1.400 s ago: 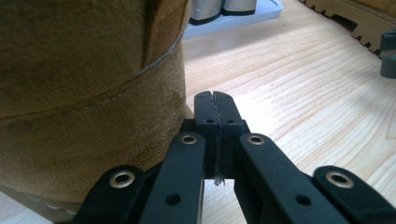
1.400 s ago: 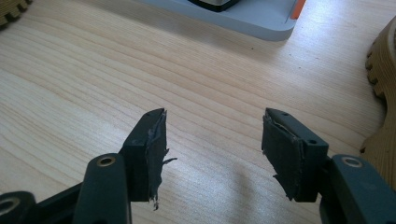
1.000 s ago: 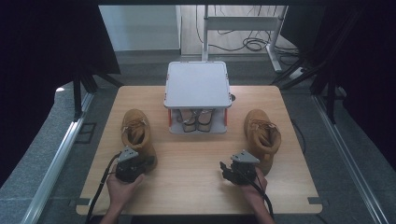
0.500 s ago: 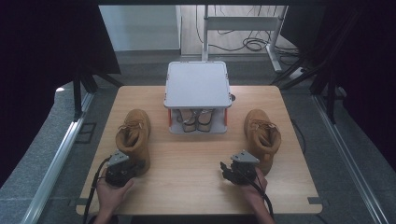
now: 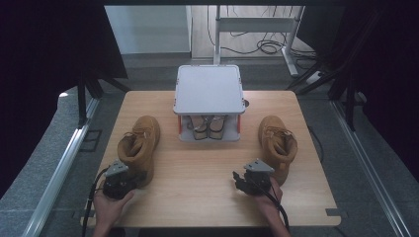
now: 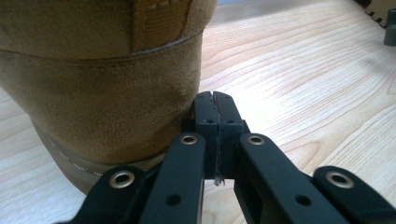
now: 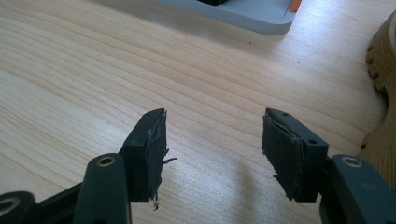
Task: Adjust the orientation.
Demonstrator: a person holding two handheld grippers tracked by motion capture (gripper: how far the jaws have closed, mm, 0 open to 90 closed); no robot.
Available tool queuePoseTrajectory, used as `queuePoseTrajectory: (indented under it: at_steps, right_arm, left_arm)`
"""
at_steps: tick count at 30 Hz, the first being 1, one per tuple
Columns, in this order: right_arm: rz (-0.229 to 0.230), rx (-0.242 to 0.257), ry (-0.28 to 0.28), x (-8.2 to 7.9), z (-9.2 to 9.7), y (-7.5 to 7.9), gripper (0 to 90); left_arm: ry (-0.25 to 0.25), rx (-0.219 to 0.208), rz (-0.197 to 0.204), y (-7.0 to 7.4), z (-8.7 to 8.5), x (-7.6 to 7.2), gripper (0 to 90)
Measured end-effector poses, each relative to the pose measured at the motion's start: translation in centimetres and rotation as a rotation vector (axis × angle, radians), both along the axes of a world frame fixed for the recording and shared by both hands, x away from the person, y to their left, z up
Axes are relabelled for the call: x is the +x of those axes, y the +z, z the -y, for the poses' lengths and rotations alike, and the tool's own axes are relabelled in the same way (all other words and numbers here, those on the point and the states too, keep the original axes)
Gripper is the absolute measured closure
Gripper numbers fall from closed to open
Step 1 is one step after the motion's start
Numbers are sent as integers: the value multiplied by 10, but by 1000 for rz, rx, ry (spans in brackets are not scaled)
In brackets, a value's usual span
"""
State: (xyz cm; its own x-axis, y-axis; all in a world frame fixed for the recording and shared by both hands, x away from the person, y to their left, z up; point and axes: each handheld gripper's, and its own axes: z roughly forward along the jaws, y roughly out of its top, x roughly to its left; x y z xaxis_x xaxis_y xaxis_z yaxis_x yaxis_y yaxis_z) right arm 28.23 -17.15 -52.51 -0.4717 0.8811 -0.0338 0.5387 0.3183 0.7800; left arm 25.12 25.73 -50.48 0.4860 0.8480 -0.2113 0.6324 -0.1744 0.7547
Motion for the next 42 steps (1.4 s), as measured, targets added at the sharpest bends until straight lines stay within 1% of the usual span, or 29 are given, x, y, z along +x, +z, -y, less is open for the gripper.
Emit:
queuePoseTrajectory:
  at_steps: [6,8,10,12,18,25,28,30,32,33,35,39,42]
  right_arm:
    - [-1,7,-6,1,3,1,408]
    - [-8,17,-5,1,3,0,408]
    - [-12,26,-5,2,3,1,408]
    - [-11,28,-6,2,3,1,408]
    - [-8,30,-10,2,5,2,408]
    - [-4,33,-14,2,7,3,408]
    - [-4,33,-14,2,7,3,408]
    - [-5,32,-12,3,7,3,408]
    - [-6,31,-12,3,7,2,408]
    - [-6,30,-12,3,6,2,408]
    - [-5,34,-11,2,6,3,408]
    - [0,38,-16,2,8,5,409]
    - [2,42,-21,2,9,6,410]
  left_arm:
    - [50,-13,-7,0,-15,-6,899]
    - [63,-19,-6,-1,-19,-6,899]
    - [70,-9,-5,-1,-21,-7,899]
    - [79,-8,-9,0,-24,-7,899]
    - [123,-28,-12,-1,-37,-7,899]
    - [126,-30,-14,0,-39,-6,899]
    - [142,-29,-17,0,-44,-6,898]
    - [150,-37,-20,0,-47,-6,899]
    - [147,-39,-18,0,-46,-6,898]
    - [150,-36,-7,0,-44,-7,898]
    - [132,-45,7,4,-40,-8,897]
    - [92,-46,46,18,-31,-14,896]
    - [71,-49,62,26,-20,-14,882]
